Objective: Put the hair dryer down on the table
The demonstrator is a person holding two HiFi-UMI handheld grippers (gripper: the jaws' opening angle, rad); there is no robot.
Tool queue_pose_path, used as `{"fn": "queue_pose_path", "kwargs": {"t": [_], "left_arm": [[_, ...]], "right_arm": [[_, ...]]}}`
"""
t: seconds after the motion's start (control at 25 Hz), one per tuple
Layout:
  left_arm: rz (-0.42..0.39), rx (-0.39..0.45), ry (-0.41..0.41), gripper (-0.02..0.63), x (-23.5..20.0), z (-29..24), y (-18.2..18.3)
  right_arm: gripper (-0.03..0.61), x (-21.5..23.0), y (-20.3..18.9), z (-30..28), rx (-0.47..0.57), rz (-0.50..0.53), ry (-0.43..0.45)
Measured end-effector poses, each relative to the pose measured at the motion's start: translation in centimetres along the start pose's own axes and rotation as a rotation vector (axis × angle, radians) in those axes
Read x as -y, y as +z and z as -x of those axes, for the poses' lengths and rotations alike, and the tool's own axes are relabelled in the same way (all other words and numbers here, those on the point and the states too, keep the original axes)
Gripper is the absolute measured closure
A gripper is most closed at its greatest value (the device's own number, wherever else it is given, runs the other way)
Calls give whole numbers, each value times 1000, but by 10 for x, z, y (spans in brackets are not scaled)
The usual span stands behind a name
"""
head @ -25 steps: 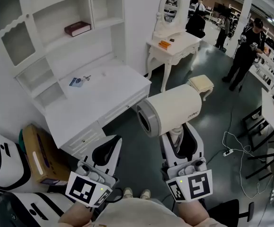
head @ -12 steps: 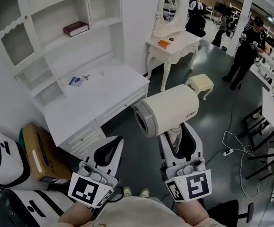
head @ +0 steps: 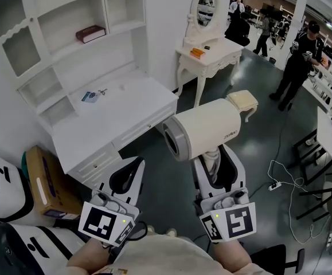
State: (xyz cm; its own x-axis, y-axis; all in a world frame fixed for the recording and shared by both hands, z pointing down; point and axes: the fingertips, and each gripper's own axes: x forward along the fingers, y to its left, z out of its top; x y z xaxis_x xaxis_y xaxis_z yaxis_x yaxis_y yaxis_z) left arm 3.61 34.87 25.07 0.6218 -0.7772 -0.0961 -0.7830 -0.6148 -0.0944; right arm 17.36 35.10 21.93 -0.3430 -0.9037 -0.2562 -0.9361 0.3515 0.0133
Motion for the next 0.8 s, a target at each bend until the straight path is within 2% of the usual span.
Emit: {"fn": "queue_pose_path", "kwargs": {"t": [0.44,0.8], "left_arm": [[-9,17,6,600,15,-5,-4],[-20,26,-12,600,-10,-30,-23]], "right_arm": [[357,15,-7,9,14,1,22],[357,19,-31,-28,22,3,54]]}}
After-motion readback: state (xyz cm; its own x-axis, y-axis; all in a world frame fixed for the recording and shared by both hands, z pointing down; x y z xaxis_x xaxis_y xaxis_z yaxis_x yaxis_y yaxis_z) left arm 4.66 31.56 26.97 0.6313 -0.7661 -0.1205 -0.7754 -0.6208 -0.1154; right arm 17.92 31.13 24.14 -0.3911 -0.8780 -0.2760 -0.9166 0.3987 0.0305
